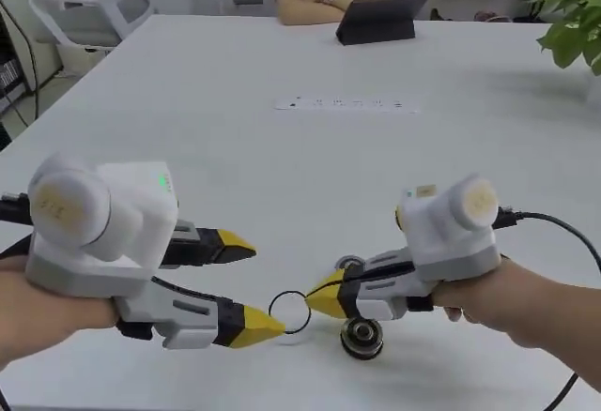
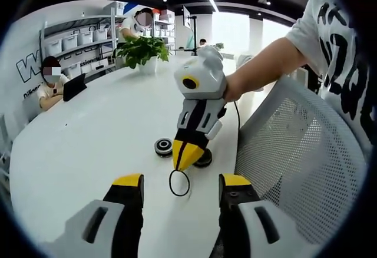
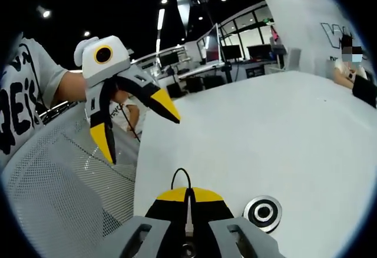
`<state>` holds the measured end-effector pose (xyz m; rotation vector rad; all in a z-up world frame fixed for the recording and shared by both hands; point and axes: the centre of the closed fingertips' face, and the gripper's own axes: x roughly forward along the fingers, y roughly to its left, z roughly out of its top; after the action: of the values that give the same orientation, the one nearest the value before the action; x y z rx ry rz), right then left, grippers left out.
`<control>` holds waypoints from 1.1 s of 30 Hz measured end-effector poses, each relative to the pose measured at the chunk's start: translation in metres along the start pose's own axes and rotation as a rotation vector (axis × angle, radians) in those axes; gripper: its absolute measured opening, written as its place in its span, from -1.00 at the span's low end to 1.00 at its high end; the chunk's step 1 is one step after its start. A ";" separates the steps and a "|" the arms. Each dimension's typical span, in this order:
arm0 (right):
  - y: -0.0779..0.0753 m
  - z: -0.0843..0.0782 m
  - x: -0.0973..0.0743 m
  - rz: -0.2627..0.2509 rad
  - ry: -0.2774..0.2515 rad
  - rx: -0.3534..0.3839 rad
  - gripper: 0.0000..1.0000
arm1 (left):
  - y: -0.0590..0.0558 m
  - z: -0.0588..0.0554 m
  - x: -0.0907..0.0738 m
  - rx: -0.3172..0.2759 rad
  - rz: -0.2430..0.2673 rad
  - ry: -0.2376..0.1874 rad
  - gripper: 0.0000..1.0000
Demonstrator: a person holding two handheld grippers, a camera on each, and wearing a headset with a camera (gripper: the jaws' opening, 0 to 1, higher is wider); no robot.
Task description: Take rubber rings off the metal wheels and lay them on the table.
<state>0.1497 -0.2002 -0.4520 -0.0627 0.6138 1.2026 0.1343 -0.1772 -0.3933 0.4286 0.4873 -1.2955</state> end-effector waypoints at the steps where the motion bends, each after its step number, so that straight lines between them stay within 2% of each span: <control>1: 0.000 -0.001 0.001 -0.002 0.005 -0.004 -1.00 | 0.000 -0.001 0.000 0.000 0.001 0.001 -0.03; 23: -0.006 -0.009 0.002 -0.040 0.061 -0.046 -1.00 | 0.001 -0.007 -0.014 0.000 0.014 0.030 0.07; 28: -0.005 -0.007 0.002 -0.043 0.059 -0.064 -0.87 | 0.003 -0.007 -0.017 0.000 0.015 0.030 0.09; 33: -0.003 -0.005 0.002 -0.048 0.050 -0.086 -0.67 | 0.002 -0.007 -0.018 -0.001 0.014 0.033 0.11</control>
<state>0.1512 -0.2014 -0.4580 -0.1792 0.6010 1.1835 0.1324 -0.1583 -0.3893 0.4524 0.5119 -1.2767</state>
